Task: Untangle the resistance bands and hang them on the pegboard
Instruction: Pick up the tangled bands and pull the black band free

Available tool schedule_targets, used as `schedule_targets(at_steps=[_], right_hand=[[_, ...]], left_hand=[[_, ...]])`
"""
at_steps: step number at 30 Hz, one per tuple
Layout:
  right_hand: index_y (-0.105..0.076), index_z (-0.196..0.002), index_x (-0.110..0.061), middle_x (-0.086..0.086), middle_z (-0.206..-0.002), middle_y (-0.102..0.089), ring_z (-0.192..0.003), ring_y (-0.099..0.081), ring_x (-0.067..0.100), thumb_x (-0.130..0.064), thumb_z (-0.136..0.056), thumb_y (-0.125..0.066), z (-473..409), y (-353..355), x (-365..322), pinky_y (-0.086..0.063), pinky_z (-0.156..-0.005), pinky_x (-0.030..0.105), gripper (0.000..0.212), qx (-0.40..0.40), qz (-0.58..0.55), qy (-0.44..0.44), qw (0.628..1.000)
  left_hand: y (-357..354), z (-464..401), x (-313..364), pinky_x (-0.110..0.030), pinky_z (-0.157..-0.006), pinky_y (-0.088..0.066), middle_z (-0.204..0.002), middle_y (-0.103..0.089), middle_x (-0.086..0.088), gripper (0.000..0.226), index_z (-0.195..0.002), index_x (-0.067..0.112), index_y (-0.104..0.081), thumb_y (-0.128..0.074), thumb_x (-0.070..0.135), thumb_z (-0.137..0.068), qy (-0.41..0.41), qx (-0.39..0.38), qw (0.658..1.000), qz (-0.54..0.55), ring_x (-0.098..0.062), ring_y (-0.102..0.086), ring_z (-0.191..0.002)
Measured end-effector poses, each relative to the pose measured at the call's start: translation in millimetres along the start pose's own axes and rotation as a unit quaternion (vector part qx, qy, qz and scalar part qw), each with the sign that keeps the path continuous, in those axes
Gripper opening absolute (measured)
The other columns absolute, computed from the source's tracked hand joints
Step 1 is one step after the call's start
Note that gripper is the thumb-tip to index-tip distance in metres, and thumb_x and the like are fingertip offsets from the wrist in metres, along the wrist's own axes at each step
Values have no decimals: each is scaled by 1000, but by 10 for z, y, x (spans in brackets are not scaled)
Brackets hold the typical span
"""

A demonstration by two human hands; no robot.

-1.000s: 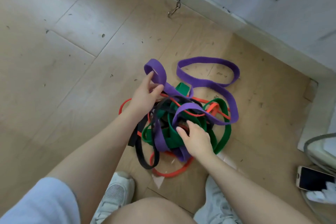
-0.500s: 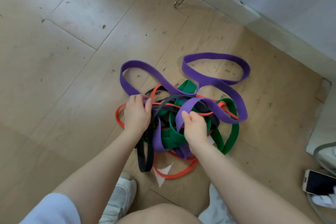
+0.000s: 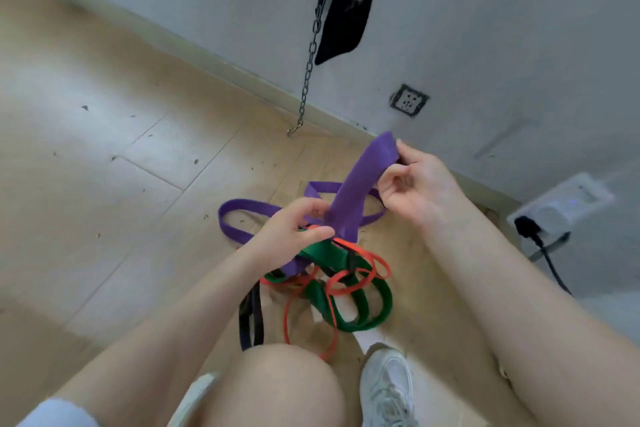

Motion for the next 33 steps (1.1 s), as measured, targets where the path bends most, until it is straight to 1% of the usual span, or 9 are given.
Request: schedule_targets(at_steps=[6, 8, 10, 13, 16, 21, 23, 28, 33], right_hand=[[-49, -69, -1, 5, -57, -51, -38, -45, 8, -11, -99, -42, 880, -537, -581, -35, -30, 13, 32, -151, -111, 100, 977], [-53, -81, -2, 8, -64, -63, -59, -62, 13, -31, -100, -37, 1081, -652, -769, -53, -54, 19, 38, -209, -60, 170, 961], [-53, -110, -7, 6, -98, -68, -99, -62, 17, -48, -98, -28, 1144, -579, -751, -47, -88, 26, 49, -198, 151, 235, 940], [-59, -111, -21, -5, -109, -66, -109, -59, 14, -41, -98, -37, 1160, -115, -357, -39, -102, 33, 33, -183, 460, 264, 828], [-57, -118, -24, -1, -116, -63, -108, -60, 14, -31, -92, -56, 1163, 222, -101, -46, -100, 36, 26, -201, 506, 265, 796], [-44, -129, -25, -9, -126, -45, -110, -47, 6, -42, -77, -71, 1389, 355, -39, -43, -93, 25, 61, -139, 668, 391, 618], [-48, -127, -21, -10, -120, -45, -107, -48, 7, -35, -80, -69, 1414, 411, -13, -42, -86, 19, 53, -113, 691, 428, 572], [-56, -94, -18, -6, -80, -58, -70, -55, 11, -14, -90, -54, 1502, 373, -182, -40, -53, 13, 6, -87, 630, 423, 646], [-57, -71, -9, 4, -65, -56, -59, -51, 17, -18, -85, -55, 1568, 191, -414, -40, -53, 28, 17, -30, 582, 418, 697]], left_hand=[[184, 147, 1258, -35, -83, -51, -80, -66, 2, 26, -81, 27, -62, -62, 1, -84, -81, 102, 991, 23, -15, -60, -77], [234, 215, 1733, -34, -77, -53, -76, -65, 0, 25, -78, 24, -62, -63, 0, -83, -118, 145, 982, 42, -17, -60, -73], [240, 283, 2149, -26, -69, -54, -76, -65, -4, 19, -80, 18, -62, -62, -1, -84, -142, 174, 972, 72, -14, -61, -69], [249, 320, 2564, -30, -69, -55, -75, -66, -5, 10, -82, 12, -62, -63, 3, -85, -146, 229, 954, 126, -13, -63, -67], [229, 330, 2788, -39, -77, -55, -75, -67, -5, 3, -87, 8, -65, -64, 8, -85, -125, 252, 947, 155, -18, -63, -72], [100, 408, 2818, -27, -64, -57, -77, -67, -3, 21, -104, 2, -64, -65, 12, -86, -101, 278, 946, 136, -14, -64, -68], [98, 452, 2752, -19, -56, -52, -75, -65, -3, 23, -107, -2, -63, -63, 10, -87, -81, 296, 937, 168, -10, -62, -62], [120, 581, 2591, -24, -79, -55, -94, -68, -4, 26, -114, 4, -60, -54, 18, -94, -74, 245, 946, 196, -10, -66, -84], [-172, 861, 2017, -23, -82, -46, -107, -61, -1, 31, -114, 11, -55, -53, 34, -92, -50, 223, 972, -54, -12, -57, -95]])
Point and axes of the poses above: each hand's wrist, its own z-axis away from the middle knuckle, its own y-axis out of the back of the hand, x = y × z, the point moved 2 cm from there along -z, towards the middle knuckle
